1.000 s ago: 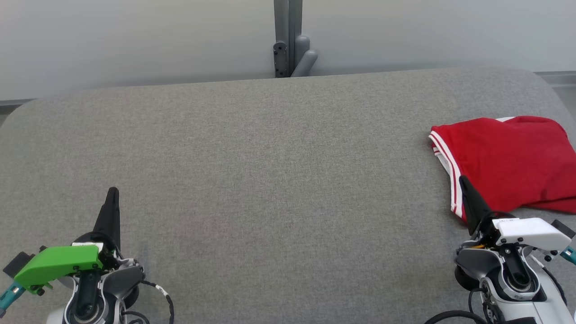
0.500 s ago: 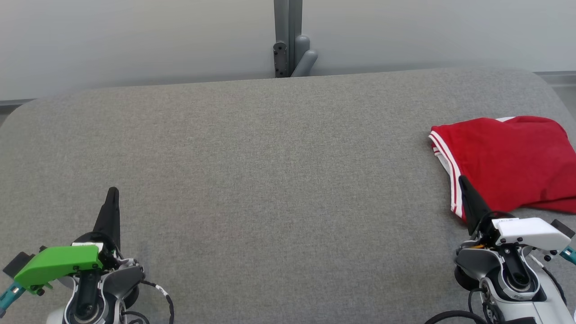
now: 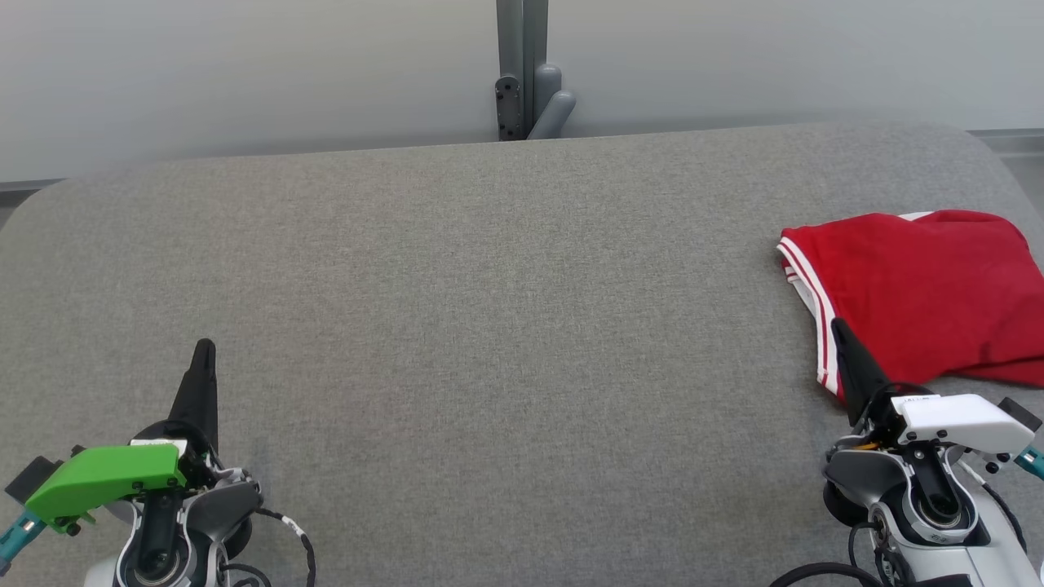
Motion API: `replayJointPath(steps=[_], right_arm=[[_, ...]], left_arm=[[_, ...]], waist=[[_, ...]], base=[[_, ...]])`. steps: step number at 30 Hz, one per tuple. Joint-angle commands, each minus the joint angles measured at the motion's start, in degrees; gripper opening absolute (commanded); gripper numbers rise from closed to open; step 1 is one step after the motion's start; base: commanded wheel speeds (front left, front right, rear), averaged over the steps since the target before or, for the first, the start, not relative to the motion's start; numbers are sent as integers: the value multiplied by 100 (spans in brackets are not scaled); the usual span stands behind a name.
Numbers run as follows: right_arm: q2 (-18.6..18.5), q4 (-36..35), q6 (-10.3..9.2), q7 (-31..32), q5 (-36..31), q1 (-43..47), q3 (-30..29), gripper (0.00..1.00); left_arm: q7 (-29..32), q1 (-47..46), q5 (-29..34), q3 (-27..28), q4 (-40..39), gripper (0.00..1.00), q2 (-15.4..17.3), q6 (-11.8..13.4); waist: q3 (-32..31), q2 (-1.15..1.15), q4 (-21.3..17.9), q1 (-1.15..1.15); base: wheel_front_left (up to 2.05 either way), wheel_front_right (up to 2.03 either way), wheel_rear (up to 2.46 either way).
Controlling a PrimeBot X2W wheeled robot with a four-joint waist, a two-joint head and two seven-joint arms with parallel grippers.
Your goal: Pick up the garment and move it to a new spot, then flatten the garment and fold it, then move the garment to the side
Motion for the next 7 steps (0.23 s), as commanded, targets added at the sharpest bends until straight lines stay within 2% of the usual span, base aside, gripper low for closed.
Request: replayJointPath(steps=[1,7], right_arm=[[-38,-9,2,-22,28,-7,8,0],[-48,-11,2,-40,49,-5,25,0]], left_arm=[[23,-71,12,31,1,0,21,12],[22,-71,13,31,1,0,21,12]], waist=[[0,0,0,0],[0,0,0,0]], base=[[0,0,0],[0,0,0]])
